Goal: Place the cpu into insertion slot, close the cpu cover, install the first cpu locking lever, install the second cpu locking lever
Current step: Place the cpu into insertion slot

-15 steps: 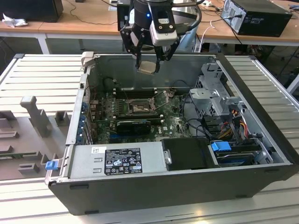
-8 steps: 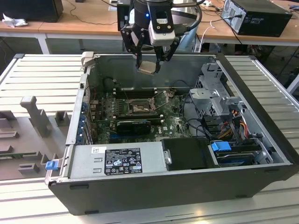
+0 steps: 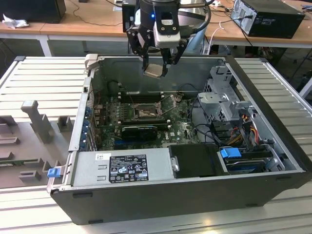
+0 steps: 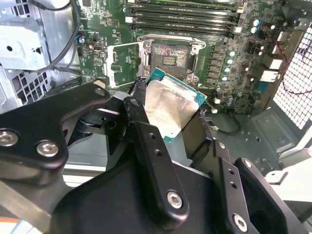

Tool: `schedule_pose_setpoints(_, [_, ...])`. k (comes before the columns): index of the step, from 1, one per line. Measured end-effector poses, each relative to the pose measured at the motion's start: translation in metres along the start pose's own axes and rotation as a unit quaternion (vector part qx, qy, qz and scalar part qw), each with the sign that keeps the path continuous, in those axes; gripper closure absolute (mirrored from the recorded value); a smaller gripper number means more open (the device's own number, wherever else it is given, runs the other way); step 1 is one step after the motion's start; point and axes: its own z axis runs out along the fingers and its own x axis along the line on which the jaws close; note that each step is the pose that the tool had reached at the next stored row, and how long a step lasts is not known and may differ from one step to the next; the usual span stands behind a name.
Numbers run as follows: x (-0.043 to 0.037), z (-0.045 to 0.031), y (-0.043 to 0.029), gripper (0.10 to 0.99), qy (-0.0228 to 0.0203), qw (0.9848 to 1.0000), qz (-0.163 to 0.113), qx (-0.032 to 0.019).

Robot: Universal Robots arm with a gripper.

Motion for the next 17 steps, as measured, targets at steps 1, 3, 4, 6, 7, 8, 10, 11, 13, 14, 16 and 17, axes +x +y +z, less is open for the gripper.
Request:
schedule_pose_setpoints(1, [0.0, 0.0, 0.0, 0.545, -0.0005, 1.0, 0.006, -0.0001])
schedule_pose_setpoints(3, [0.0, 0.0001, 0.0, 0.545, -0.0012, 0.9999, 0.014, -0.0003])
schedule_pose_setpoints(4, [0.0, 0.0001, 0.0, 0.545, -0.0016, 0.9998, 0.018, -0.0003])
schedule_pose_setpoints(6, [0.0, 0.0001, 0.0, 0.545, -0.002, 0.9997, 0.023, -0.0005])
schedule_pose_setpoints(7, [0.0, 0.0002, 0.0, 0.545, -0.0024, 0.9996, 0.027, -0.0005])
schedule_pose_setpoints(8, [0.0, 0.0002, 0.0, 0.545, -0.0025, 0.9996, 0.029, -0.0005])
schedule_pose_setpoints(10, [0.0, 0.0002, 0.0, 0.545, -0.003, 0.9994, 0.035, -0.0006])
schedule_pose_setpoints(11, [0.0, 0.0002, 0.0, 0.545, -0.0034, 0.9993, 0.038, -0.0007])
schedule_pose_setpoints(13, [0.0, 0.0003, 0.0, 0.545, -0.0038, 0.9991, 0.043, -0.0008])
schedule_pose_setpoints(14, [0.0, 0.0004, 0.0, 0.545, -0.0041, 0.9989, 0.048, -0.001])
schedule_pose_setpoints(16, [0.0, 0.0007, 0.0, 0.545, -0.0054, 0.9981, 0.062, -0.0012])
schedule_pose_setpoints(17, [0.0, 0.0009, -0.0001, 0.545, -0.0059, 0.9977, 0.067, -0.0013])
